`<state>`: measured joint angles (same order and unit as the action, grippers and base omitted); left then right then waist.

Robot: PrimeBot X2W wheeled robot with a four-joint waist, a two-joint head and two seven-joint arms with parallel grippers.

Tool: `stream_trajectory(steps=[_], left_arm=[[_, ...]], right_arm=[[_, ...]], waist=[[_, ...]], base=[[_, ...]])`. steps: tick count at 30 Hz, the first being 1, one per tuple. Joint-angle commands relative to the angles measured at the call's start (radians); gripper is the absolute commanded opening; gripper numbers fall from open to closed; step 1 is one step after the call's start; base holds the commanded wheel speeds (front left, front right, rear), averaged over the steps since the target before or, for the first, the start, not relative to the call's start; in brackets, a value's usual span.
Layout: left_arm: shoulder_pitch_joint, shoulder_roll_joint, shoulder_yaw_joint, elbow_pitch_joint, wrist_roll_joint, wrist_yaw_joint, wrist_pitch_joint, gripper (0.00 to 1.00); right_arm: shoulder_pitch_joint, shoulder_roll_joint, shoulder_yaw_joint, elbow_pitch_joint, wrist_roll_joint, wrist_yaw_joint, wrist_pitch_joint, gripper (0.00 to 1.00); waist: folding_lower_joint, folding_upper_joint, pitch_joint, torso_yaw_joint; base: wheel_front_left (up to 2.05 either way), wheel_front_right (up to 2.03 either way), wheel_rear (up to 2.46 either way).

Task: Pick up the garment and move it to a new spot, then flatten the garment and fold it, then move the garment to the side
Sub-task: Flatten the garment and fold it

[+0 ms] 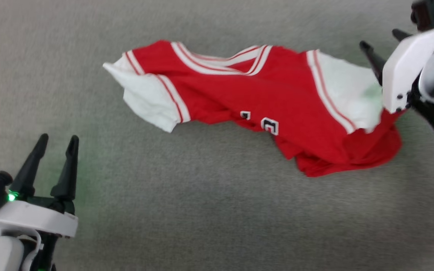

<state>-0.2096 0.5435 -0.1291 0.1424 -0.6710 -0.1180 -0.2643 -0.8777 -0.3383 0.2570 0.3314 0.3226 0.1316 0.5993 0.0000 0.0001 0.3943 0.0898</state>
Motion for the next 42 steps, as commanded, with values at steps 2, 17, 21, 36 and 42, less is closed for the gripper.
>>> stream_trajectory(steps=[2,17,21,36,42], left_arm=[[-0.023,-0.017,0.009,0.01,0.02,-0.012,0.001,1.0],[-0.023,0.0,0.017,-0.024,-0.01,-0.013,0.0,1.0],[-0.035,0.009,0.014,-0.036,-0.014,-0.012,0.0,1.0],[-0.244,0.206,-0.096,-0.12,-0.081,-0.012,0.001,1.0],[-0.505,0.444,-0.372,-0.162,-0.226,-0.012,0.063,1.0]], right_arm=[[-0.045,-0.028,0.075,0.018,0.044,-0.002,0.072,1.0],[-0.132,-0.102,0.252,0.089,0.134,-0.002,0.175,1.0],[-0.145,-0.113,0.27,0.091,0.13,-0.002,0.207,1.0],[-0.229,-0.086,0.309,0.078,0.134,-0.002,0.282,0.0],[-0.284,-0.053,0.318,0.081,0.136,-0.002,0.302,0.0]], waist=[[0.0,-0.0001,0.099,0.09],[0.0,-0.0001,0.143,0.097],[0.0,-0.0001,0.153,0.087],[0.0,-0.0001,0.201,0.059],[0.0,-0.0001,0.221,0.028]], base=[[0.0,0.0,0.0],[0.0,0.0,0.0],[0.0,0.0,0.0],[0.0,0.0,0.0],[0.0,0.0,0.0]])
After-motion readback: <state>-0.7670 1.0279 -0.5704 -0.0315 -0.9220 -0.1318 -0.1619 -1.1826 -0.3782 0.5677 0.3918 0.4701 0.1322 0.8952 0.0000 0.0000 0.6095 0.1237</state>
